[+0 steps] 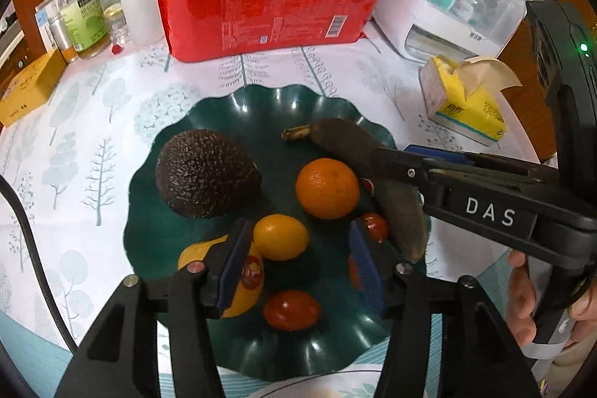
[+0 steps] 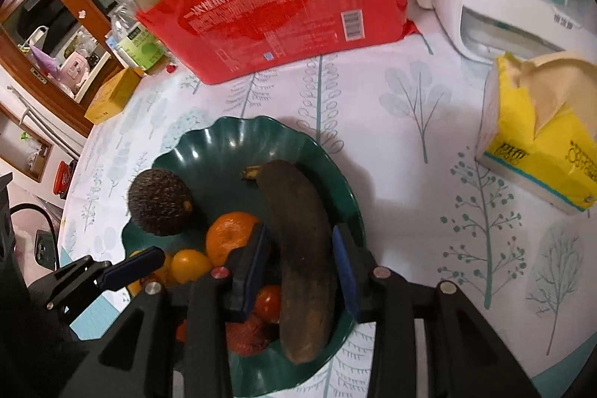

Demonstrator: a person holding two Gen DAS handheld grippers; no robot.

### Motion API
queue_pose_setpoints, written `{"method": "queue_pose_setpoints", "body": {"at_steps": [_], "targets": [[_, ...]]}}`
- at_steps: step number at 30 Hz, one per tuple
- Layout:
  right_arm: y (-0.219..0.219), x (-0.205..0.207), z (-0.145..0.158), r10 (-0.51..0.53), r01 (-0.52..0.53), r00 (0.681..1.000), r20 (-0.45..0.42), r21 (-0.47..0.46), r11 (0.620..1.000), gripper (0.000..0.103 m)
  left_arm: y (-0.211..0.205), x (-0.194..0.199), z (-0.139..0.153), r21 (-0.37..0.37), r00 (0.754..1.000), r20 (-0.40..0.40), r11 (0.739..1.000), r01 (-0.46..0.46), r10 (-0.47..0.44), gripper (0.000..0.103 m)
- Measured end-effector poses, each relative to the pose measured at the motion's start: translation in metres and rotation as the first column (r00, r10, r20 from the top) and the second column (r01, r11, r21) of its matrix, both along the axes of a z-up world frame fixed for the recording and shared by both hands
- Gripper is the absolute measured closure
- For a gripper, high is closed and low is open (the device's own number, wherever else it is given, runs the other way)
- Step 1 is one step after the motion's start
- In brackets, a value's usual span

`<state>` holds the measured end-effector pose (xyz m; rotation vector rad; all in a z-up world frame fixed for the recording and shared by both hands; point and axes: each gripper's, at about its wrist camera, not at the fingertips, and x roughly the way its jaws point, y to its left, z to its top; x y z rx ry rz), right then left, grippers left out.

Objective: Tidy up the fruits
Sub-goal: 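Withdraw both tools from the green plate back toward the white plate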

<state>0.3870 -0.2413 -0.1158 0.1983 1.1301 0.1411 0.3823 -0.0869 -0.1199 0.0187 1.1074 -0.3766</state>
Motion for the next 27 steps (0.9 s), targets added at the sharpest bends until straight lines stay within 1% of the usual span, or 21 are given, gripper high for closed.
{"method": "queue_pose_setpoints", "body": {"at_steps": [7,11,14,16,18,22,24,27], "targets": [[0.006,-0.019,0.019,0.002,-0.002,0.999,0.041,-0.014,1.000,0.066,0.004,-0.017,0.026,0.000,0.999,0.036,1.000,0.015,-0.015,0.047],[0.009,-0.035,0.033,-0.008,0.010,0.998,0.058,-0.027,1.000,0.066,0.011,-0.031,0.043,0.015,0.998,0.059,1.000,0.015,-0.015,0.038],[0.011,-0.048,0.045,-0.018,0.021,0.997,0.072,-0.029,0.999,0.066,0.018,-0.040,0.054,0.012,0.998,0.066,1.000,0.012,-0.012,0.037],[0.013,-0.059,0.055,-0.025,0.027,0.996,0.084,-0.034,0.999,0.066,0.024,-0.048,0.063,0.015,0.998,0.070,1.000,0.005,-0.006,0.034],[0.015,-0.069,0.064,-0.028,0.032,0.995,0.096,-0.032,0.999,0.066,0.030,-0.056,0.073,0.013,0.997,0.073,1.000,-0.004,0.003,0.027],[0.018,-0.091,0.083,-0.043,0.045,0.992,0.116,-0.013,0.999,0.066,0.045,-0.071,0.093,-0.011,0.998,0.069,1.000,-0.007,0.007,0.024],[0.020,-0.101,0.092,-0.051,0.052,0.991,0.127,-0.008,0.999,0.066,0.053,-0.078,0.102,-0.025,0.998,0.067,1.000,-0.012,0.014,0.020],[0.025,-0.118,0.107,-0.060,0.060,0.988,0.145,0.004,0.998,0.066,0.066,-0.094,0.120,-0.038,0.997,0.080,0.999,-0.022,0.025,0.020]]}}
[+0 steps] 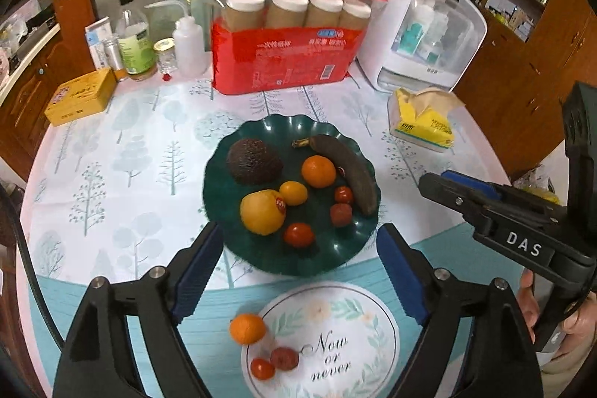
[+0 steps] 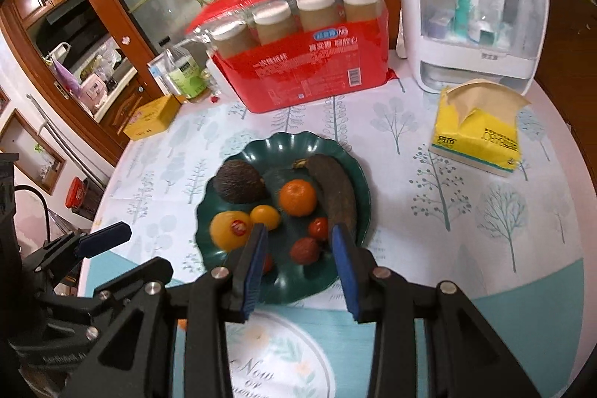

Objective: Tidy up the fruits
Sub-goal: 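Withdraw both tools from the green plate back toward the white plate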

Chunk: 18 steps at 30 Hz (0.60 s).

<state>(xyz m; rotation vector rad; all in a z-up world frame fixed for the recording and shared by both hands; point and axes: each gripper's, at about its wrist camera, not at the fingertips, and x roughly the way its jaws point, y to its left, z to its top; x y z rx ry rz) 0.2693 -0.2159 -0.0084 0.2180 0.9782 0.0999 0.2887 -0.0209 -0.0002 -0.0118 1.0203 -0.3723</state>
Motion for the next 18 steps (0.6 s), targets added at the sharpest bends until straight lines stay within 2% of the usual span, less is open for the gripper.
{"method": "queue_pose_setpoints", "body": {"at_steps": [7,11,18], "targets": [[0.019,-0.036,0.033,-0.004,0.004,0.999,0.052,0.007,1.000,0.066,0.028,-0.033,0.035,-0.008,0.997,0.069,1.000,-0.023,0.023,0.019],[0.034,-0.054,0.043,0.006,-0.006,0.997,0.071,-0.003,1.000,0.066,0.045,-0.049,0.045,-0.006,0.993,0.114,0.999,-0.035,0.035,0.019],[0.067,-0.083,0.033,0.043,-0.038,0.995,0.087,-0.052,0.998,0.066,0.068,-0.076,0.029,0.034,0.984,0.172,0.998,-0.047,0.040,0.018]]}}
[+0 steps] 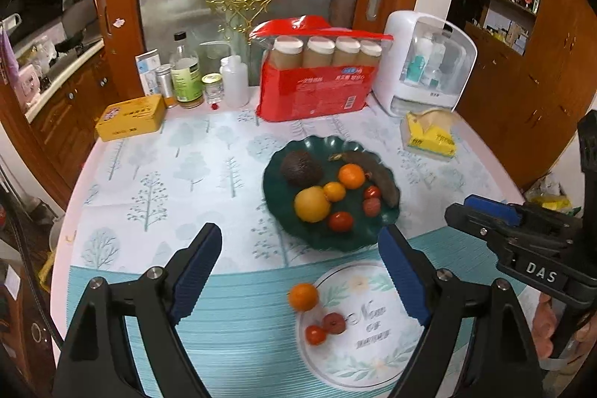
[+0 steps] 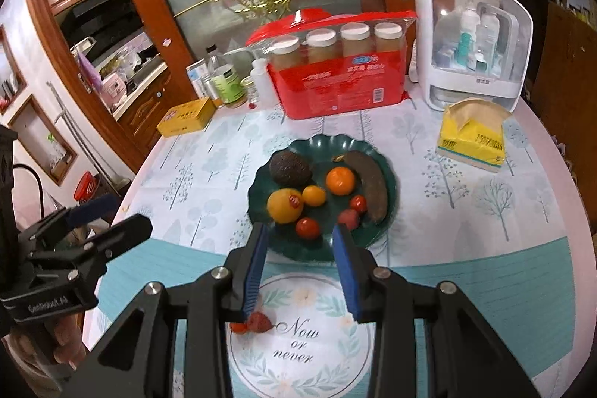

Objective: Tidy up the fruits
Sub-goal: 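Withdraw both tools from the green plate back toward the white plate, then grasp the second red tomato with the left tool while the right tool grasps a red fruit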

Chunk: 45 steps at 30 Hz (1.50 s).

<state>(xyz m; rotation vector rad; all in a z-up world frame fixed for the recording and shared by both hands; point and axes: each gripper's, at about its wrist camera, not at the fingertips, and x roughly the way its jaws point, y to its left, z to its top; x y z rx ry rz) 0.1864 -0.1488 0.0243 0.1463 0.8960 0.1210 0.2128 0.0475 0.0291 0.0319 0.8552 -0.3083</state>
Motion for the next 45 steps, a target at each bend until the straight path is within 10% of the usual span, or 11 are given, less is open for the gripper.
{"method": "queue_pose_setpoints", "body": {"at_steps": [19,45], "targets": [[0.057,-0.034,-0.136,0.260,-0.286,0.942,-0.212,-0.100,0.953,0.066,0.001,-0.041,-0.156,0.031,0.968,-0.233,0.995,0.100,-0.090,0.018],[0.086,-0.006,-0.183,0.455,-0.480,0.863,-0.222,-0.076,0.874,0.073,0.014,-0.029,-0.176,-0.012,0.948,-0.319,1.000,0.020,-0.023,0.018]]}}
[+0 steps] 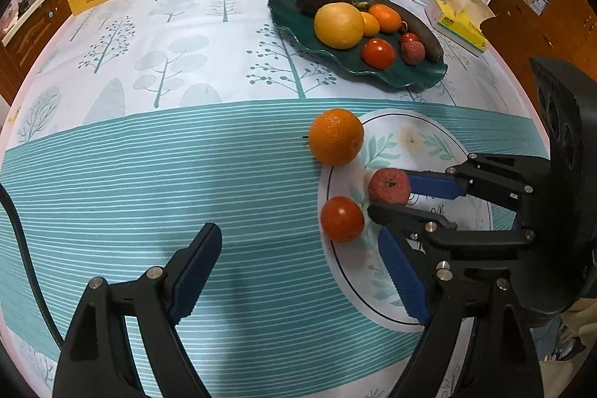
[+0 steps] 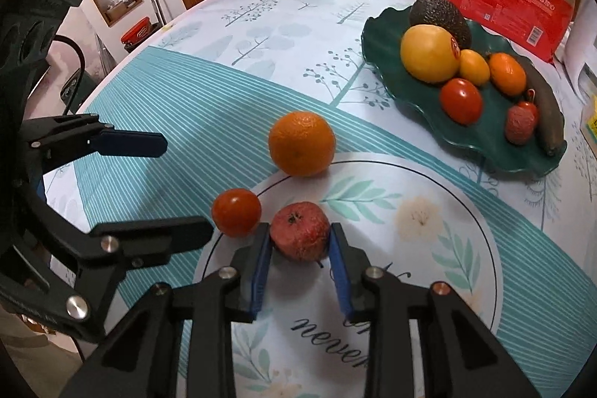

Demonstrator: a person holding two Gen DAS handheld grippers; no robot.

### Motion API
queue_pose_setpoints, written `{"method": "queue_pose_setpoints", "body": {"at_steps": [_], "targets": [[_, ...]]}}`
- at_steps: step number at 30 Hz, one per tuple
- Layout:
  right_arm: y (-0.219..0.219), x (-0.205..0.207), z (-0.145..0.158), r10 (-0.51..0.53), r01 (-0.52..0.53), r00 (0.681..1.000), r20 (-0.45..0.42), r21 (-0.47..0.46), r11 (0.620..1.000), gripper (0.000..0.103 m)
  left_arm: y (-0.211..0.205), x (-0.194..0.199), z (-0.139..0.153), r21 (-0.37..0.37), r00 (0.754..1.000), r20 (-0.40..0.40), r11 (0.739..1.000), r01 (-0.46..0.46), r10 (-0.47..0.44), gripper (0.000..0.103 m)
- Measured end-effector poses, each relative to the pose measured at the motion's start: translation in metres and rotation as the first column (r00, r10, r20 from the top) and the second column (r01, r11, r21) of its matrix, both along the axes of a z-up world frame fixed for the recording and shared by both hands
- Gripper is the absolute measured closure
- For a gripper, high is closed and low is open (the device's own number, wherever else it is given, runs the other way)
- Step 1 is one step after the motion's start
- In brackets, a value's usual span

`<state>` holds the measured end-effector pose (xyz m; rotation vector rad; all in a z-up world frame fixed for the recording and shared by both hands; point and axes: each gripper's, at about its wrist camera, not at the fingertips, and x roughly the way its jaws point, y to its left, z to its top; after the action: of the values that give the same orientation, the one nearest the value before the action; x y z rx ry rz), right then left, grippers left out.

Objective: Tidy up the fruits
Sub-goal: 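Grasp the second red tomato with the left tool while the right tool grasps a red fruit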

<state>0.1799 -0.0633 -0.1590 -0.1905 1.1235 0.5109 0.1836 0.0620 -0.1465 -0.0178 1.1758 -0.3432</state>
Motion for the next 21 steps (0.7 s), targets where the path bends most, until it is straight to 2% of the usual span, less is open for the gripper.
{"method": "queue_pose_setpoints", "body": {"at_steps": [4,7,12,13,18,21], "targets": [[-0.013,0.000,0.001,-0.040,0.040,0.999,0.001,-0.002,0.999,0.073,-0.005,0.001,-0.004,-0.020,1.000,-0.011,1.000,0.013,-0.013,0.018],[-0.024,0.001,0.002,-0.075,0.075,0.997,-0.003,0.001,0.997,0.073,-0.011,0.002,-0.006,-0.024,1.000,-0.007,1.000,0.018,-0.018,0.024],[-0.035,0.001,0.002,-0.112,0.112,0.994,-0.016,0.009,0.994,0.073,-0.023,0.002,-0.014,-0.001,0.999,-0.013,0.999,0.035,-0.035,0.051],[-0.036,0.000,0.002,-0.118,0.118,0.993,-0.018,0.014,0.993,0.073,-0.025,0.002,-0.013,0.011,0.999,0.000,0.999,0.033,-0.033,0.052],[-0.038,-0.002,0.002,-0.135,0.135,0.991,-0.023,0.029,0.990,0.073,-0.032,0.000,-0.014,0.041,0.999,0.022,0.999,0.035,-0.036,0.078],[-0.037,-0.003,0.002,-0.139,0.139,0.990,-0.024,0.030,0.990,0.073,-0.030,-0.003,-0.014,0.028,0.999,0.027,0.999,0.026,-0.027,0.079]]}}
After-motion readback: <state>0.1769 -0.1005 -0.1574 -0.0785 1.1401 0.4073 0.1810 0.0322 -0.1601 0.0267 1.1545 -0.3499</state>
